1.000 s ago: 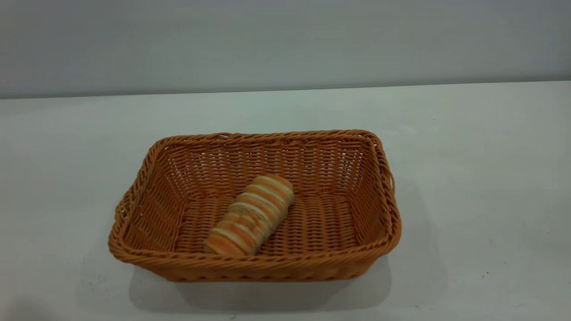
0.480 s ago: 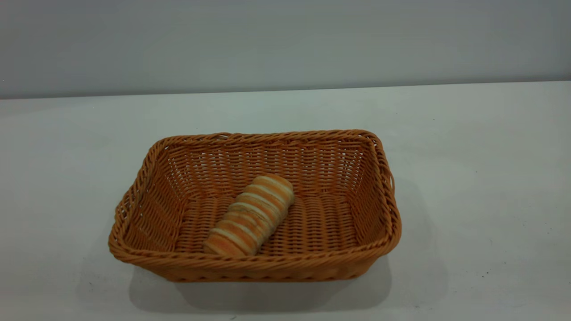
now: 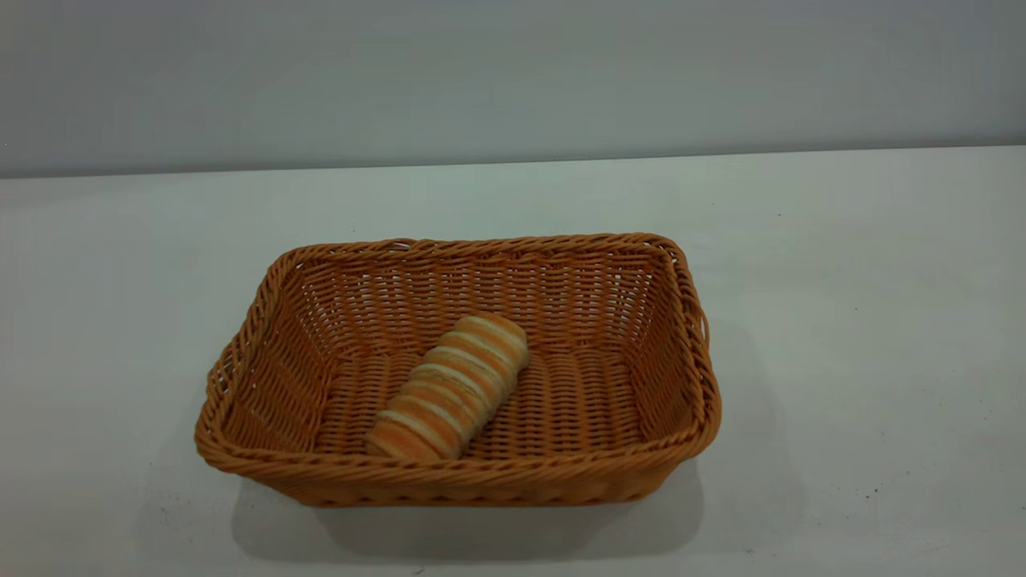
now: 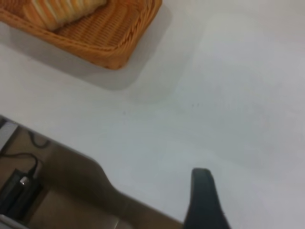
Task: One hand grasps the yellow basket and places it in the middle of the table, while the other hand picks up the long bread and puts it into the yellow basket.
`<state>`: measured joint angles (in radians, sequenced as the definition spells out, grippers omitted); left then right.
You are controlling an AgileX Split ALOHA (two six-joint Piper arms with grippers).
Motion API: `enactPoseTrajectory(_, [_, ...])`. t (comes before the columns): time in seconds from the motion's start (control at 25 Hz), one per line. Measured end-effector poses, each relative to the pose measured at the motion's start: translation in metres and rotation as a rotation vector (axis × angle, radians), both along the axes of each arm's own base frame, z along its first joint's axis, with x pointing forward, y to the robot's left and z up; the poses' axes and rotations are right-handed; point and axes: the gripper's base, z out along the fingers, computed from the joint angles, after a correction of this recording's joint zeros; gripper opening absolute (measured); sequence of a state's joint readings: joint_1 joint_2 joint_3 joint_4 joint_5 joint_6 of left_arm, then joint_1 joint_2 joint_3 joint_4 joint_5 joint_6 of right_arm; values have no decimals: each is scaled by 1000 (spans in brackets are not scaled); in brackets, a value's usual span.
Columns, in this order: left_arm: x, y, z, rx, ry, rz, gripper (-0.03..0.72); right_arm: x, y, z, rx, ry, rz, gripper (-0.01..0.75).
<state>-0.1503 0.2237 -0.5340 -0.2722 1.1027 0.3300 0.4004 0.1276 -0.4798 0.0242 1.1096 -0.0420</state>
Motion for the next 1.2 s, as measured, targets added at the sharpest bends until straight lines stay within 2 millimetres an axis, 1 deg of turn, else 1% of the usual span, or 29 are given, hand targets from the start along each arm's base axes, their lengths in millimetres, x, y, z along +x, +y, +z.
enactPoseTrajectory(0.2, [-2,0,-7,-5,65,12,544,-5,-2,0,13,-30,0,465])
enactPoseTrajectory(0.36, [-1,3,-14,33,85,26,544,-5,-2,0,13,-30,0,430])
enactPoseTrajectory(0.56, [0,7,-15,78,78,50,544,-5,-2,0,13,-31,0,389])
enactPoseTrajectory(1.2, [0,8,-16,81,79,56,544,-5,-2,0,13,-31,0,287])
